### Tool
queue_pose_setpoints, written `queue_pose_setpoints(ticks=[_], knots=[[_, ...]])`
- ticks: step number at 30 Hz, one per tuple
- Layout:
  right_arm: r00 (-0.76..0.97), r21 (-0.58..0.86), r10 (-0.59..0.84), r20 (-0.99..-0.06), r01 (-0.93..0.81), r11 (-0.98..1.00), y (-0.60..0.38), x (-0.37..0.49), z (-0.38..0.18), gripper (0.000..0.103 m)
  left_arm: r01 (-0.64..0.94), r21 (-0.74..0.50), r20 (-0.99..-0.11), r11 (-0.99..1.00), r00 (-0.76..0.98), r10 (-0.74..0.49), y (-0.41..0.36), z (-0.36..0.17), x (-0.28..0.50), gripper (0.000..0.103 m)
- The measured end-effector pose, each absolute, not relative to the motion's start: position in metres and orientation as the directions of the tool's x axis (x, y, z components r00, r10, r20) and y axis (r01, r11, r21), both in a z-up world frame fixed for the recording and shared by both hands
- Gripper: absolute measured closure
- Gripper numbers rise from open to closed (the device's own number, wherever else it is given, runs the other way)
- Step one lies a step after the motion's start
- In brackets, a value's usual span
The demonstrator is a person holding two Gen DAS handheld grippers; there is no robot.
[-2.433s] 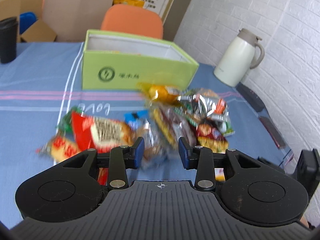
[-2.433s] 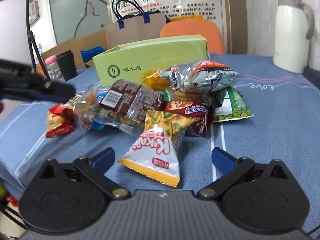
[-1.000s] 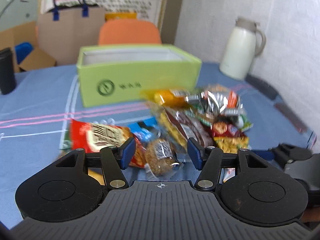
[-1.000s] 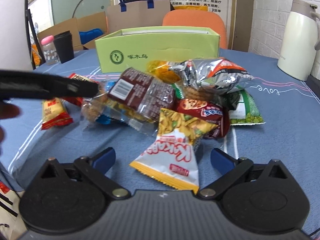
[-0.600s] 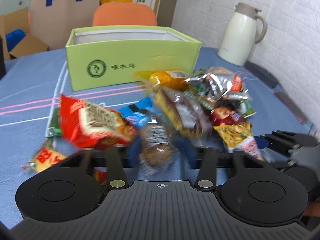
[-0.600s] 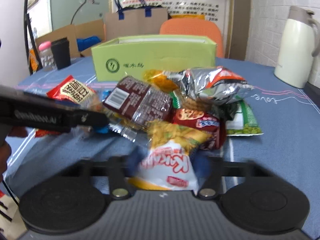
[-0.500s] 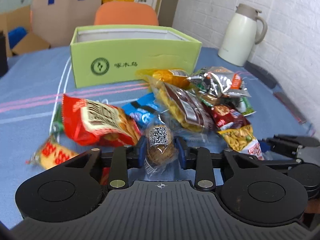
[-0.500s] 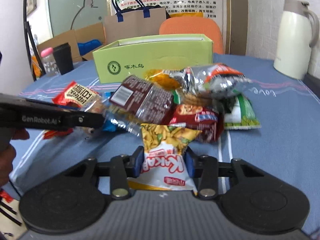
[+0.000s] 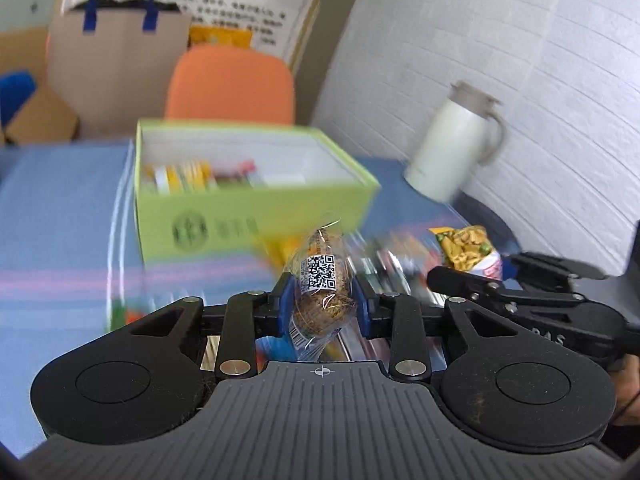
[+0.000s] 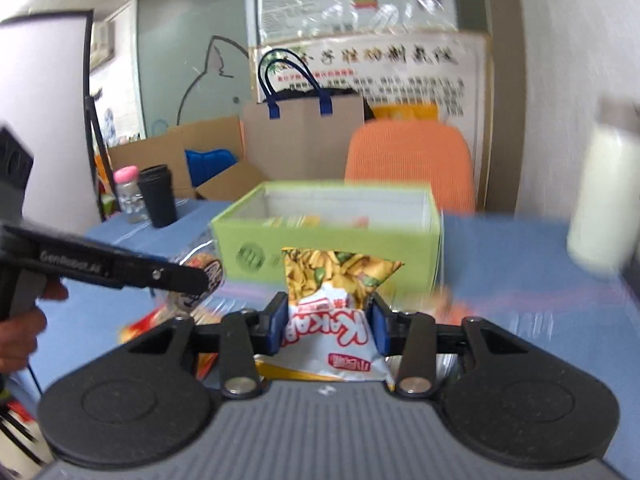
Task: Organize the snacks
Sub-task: 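Carry both packets into the green box and open both tools, then move both tools back toward the snack pile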
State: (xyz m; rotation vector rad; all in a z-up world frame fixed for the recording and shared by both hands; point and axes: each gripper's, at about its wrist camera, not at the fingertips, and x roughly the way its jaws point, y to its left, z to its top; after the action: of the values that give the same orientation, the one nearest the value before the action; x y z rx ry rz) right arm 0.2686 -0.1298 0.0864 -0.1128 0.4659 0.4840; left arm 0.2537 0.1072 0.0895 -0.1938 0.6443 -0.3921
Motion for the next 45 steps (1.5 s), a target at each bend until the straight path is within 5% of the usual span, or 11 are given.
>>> queue_pose_setpoints(ticks=[11,13,15,16,19,30,39,45], knots=[[0.73,-0.116,0.363,-0.579,-0.514,0.85,-0.106,0.467,0.074,0.057,0.244,-0.228,-0.619,0.943,0.711,-0.334,0.078,0.087,0.452,0.094],[0.714,-0.093,0.368,-0.596,-0.516,0.852,-0.106,0.484,0.064,0.051,0.233,-0.212,-0.637,0.949,0.704,-0.315,0.075,0.077,0.47,0.094],[0.723,-0.081,0.377,-0.579,-0.511,0.856,-0.11,0.484,0.062,0.022,0.215,-0.199,-0.642,0.956,0.709,-0.293,0.076,0.073,0.476,0.082],[0.738,-0.087,0.382,-0.556,-0.509,0.856,-0.112,0.478,0.065,0.019,0.214,-0.203,-0.635,0.955,0.714,-0.295,0.078,0.073,0.473,0.067],[0.773,-0.102,0.399,-0.493,-0.506,0.856,-0.123,0.448,0.079,0.002,0.205,-0.211,-0.593,0.956,0.751,-0.291,0.087,0.084,0.452,0.061],[0.782,-0.196,0.44,-0.44,-0.562,0.803,-0.125,0.286,0.093,0.001,0.216,-0.142,-0.491,0.966,0.832,-0.258,0.073,0.106,0.298,0.038],[0.702,-0.026,0.499,-0.509,-0.591,0.806,-0.113,0.19,0.044,0.001,0.051,-0.143,-0.533,0.988,0.837,-0.12,0.103,0.067,0.185,0.037],[0.569,0.153,0.625,-0.535,-0.661,0.734,-0.067,0.176,0.02,0.001,-0.163,-0.269,-0.595,0.949,0.803,-0.03,0.174,0.044,0.155,0.037]])
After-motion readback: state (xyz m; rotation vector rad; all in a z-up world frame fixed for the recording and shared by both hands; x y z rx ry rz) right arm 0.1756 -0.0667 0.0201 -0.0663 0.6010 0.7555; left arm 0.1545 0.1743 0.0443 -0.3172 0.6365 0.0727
